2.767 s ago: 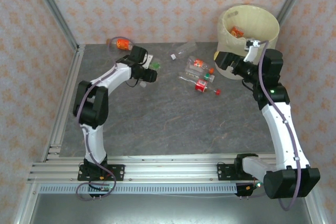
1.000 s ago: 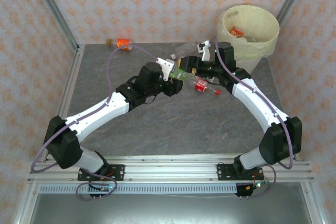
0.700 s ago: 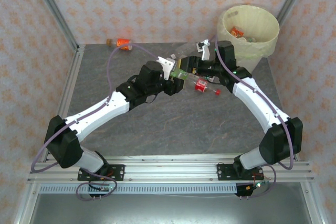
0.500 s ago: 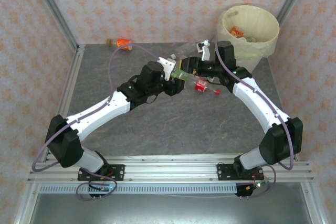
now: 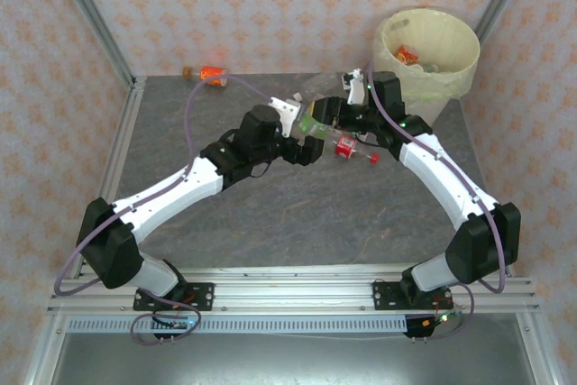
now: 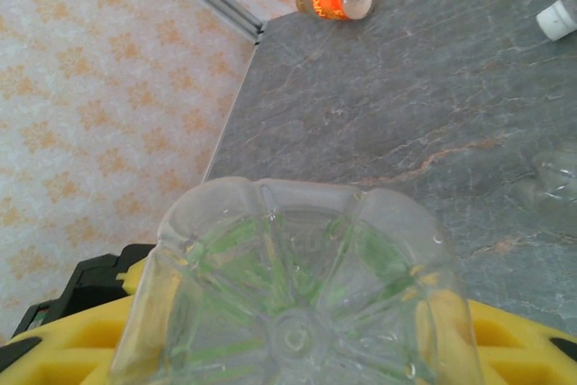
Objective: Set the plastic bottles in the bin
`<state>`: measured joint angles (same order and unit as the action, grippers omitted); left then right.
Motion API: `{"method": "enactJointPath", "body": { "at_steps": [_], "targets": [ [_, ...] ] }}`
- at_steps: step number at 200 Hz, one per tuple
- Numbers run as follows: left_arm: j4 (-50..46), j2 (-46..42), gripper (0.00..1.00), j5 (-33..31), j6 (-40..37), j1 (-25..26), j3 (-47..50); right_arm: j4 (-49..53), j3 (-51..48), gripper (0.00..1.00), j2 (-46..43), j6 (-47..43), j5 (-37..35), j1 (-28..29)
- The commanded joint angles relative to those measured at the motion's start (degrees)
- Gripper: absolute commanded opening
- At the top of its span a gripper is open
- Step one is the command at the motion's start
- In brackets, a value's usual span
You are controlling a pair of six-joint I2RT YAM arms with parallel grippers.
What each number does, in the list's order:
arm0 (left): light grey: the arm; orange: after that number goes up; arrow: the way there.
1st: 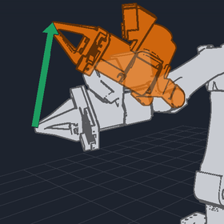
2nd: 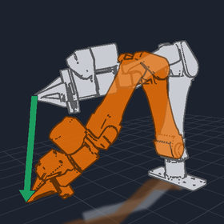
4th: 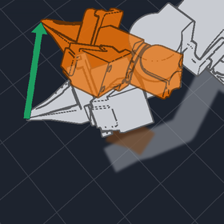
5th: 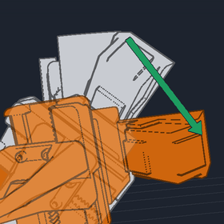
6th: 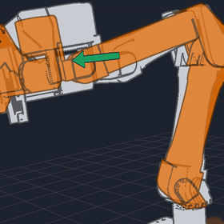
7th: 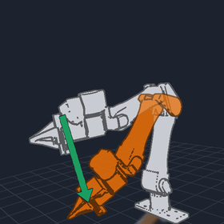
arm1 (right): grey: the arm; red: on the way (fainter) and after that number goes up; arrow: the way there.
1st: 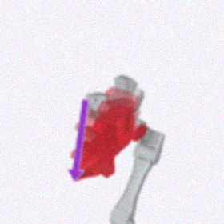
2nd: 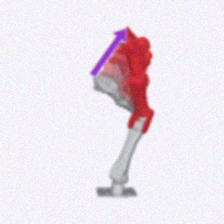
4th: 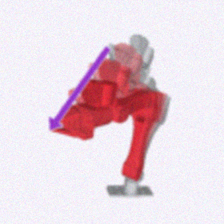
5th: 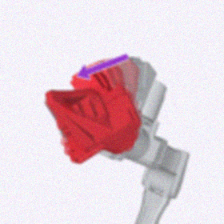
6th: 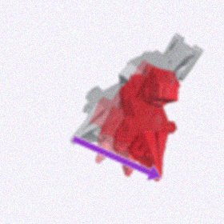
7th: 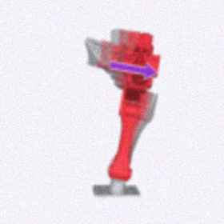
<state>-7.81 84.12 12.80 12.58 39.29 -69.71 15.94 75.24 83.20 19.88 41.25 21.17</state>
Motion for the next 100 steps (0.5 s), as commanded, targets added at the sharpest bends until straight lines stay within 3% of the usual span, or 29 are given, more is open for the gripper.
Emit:
{"method": "enactJointPath", "body": {
  "at_steps": [1, 59, 100],
  "targets": [
    [4.33, -3.82, 1.0, -1.89, 0.24, 0.05, 2.26, 0.68, 3.13, 0.47, -1.78, 0.42, -4.25, -0.13],
    [9.75, -10.3, 1.0, -12.76, 2.88, -0.03, 9.54, 4.65, 8.94, 0.47, -0.85, -1.51, -12.24, -2.51],
    [7.29, -13.99, 1.0, -17.57, 3.57, -0.01, 12.24, 6.36, 17.91, 0.47, 2.49, -2.67, -12.95, -7.84]
  ]
}}
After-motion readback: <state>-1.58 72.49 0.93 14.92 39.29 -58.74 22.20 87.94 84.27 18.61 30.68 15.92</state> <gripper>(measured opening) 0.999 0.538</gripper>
